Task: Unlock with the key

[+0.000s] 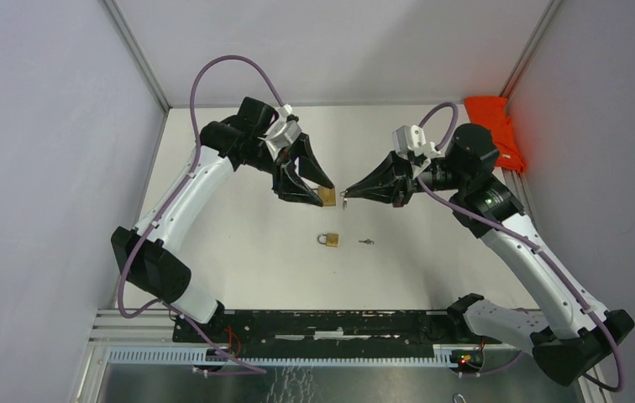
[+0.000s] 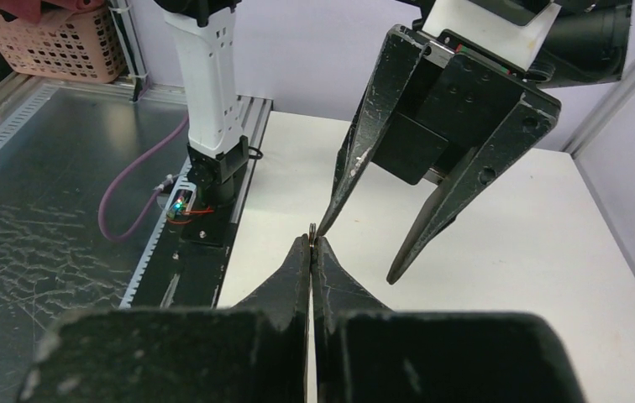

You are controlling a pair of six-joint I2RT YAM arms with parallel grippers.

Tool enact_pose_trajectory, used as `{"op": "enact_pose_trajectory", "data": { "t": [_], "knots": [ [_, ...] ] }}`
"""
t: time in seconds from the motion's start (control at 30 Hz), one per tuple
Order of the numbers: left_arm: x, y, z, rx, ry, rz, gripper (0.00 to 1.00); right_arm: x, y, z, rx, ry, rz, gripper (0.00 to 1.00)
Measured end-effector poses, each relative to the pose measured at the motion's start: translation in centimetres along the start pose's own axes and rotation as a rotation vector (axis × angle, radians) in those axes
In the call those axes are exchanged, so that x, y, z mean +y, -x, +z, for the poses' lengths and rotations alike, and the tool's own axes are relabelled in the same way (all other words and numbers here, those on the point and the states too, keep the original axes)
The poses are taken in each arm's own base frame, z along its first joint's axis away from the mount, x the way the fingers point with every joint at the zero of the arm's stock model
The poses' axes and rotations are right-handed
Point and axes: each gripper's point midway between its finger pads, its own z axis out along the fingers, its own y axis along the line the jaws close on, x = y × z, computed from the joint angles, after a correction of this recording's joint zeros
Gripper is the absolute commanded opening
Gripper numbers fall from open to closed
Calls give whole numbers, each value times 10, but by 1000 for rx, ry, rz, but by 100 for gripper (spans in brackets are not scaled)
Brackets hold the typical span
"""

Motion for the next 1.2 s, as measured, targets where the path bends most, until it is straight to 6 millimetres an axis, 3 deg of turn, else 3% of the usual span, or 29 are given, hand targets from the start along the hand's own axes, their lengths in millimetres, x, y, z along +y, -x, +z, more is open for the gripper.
{"op": "enact_pose_trajectory", "data": {
  "t": [0.33,0.6,0.83,1.03,1.2],
  "knots": [
    [-12,3,8,0,-35,-3,59,2,-6,22,8,71,2,0],
    [-20,3,18,2,-71,11,55,-2,-1,30,8,88,-30,0],
    [-27,5,23,3,-92,26,34,-5,-3,33,18,93,-34,0],
    [-28,5,24,3,-96,26,10,-6,-7,33,27,92,-34,0],
    [-29,5,24,5,-95,23,3,-6,-9,33,34,88,-32,0]
  ]
}}
